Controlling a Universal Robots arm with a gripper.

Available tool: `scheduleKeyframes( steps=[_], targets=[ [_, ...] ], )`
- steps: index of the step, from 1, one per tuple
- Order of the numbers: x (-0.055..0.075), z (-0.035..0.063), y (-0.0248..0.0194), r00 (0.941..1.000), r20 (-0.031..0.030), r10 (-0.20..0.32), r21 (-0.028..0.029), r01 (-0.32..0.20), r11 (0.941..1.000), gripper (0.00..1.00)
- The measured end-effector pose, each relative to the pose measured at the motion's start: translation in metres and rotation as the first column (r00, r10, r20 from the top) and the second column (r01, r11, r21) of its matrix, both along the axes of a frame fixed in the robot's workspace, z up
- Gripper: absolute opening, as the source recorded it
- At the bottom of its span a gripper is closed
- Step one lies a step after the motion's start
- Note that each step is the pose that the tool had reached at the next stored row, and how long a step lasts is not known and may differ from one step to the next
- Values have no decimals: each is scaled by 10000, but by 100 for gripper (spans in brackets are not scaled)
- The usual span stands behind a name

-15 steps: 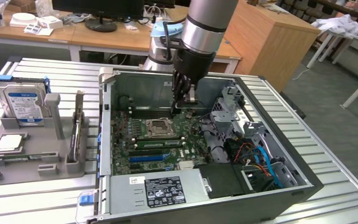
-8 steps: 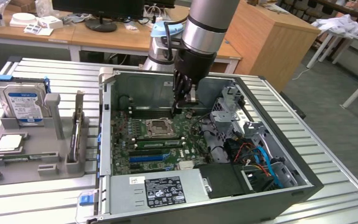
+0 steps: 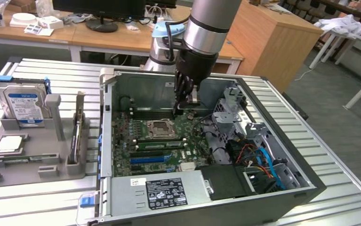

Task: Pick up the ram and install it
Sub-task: 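Press down the ram until it locks into place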

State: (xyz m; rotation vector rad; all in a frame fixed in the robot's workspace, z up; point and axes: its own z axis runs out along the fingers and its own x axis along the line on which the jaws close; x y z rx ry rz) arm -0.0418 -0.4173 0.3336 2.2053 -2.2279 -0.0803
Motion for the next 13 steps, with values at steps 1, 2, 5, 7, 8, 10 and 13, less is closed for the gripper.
scheduleKeyframes(
  steps=[1,2,5,7,8,10,13],
  targets=[
    [0,0,0,10000,0,-10,-1,10,10000,11],
    [0,0,0,10000,2,-58,1,58,10000,11],
    [1,-1,1,9991,14,-434,0,434,9991,11],
    [0,-3,1,9972,17,-745,1,745,9972,11],
    [0,-3,1,9958,16,-914,0,914,9958,11],
    [0,-4,1,9918,16,-1275,0,1275,9918,11],
    [0,-6,1,9838,16,-1792,0,1792,9838,11]
  ],
)
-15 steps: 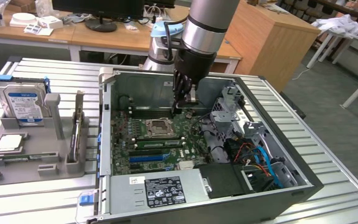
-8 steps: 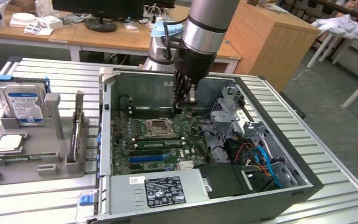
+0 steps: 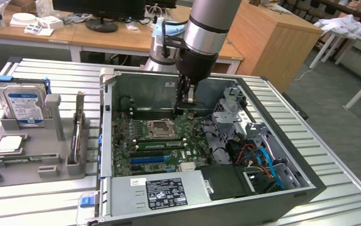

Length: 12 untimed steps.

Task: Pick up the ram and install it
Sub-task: 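Press down the ram until it locks into place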

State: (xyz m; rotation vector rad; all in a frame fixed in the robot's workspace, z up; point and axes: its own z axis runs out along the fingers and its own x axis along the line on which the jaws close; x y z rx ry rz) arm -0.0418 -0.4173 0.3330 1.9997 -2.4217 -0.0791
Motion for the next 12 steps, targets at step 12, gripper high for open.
scheduleKeyframes(
  steps=[12],
  targets=[
    [0,-4,0,9763,0,-2166,0,2166,9763,11]
  ],
)
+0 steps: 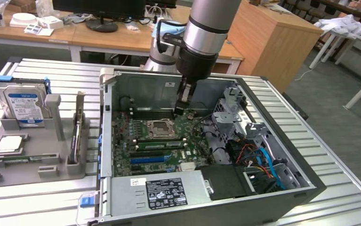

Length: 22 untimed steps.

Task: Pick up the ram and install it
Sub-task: 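Press down the ram until it locks into place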

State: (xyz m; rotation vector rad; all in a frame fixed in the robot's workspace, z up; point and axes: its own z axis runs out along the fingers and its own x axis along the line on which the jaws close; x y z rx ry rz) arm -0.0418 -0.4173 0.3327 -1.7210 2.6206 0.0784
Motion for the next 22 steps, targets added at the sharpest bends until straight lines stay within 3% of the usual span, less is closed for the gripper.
scheduleKeyframes(
  steps=[5,10,16,22],
  targets=[
    [0,-1,0,9959,0,-908,0,908,9959,11],
    [0,-2,0,9837,0,-1799,0,1799,9837,11],
    [0,-3,0,9600,1,-2799,0,2799,9600,11],
    [0,-3,0,9268,0,-3755,0,3755,9268,11]
  ],
)
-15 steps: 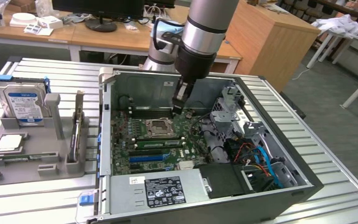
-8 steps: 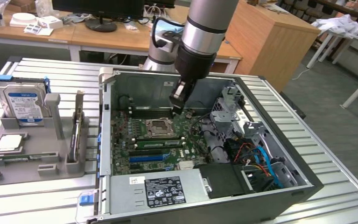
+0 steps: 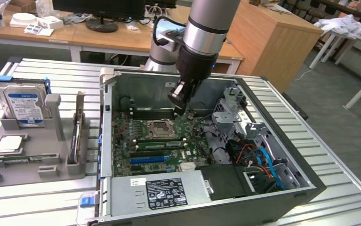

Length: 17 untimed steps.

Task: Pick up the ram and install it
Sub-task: 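Press down the ram until it locks into place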

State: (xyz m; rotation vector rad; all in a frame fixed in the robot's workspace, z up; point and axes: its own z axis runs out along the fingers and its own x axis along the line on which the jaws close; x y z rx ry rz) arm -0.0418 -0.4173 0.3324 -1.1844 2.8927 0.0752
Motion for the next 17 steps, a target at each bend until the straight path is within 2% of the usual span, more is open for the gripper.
scheduleKeyframes(
  steps=[4,8,12,17],
  targets=[
    [0,0,0,9977,0,-675,1,675,9977,11],
    [0,0,0,9911,0,-1332,0,1332,9911,11],
    [0,0,0,9799,0,-1994,0,1994,9799,11],
    [-3,0,0,9622,0,-2722,0,2722,9622,11]
  ],
)
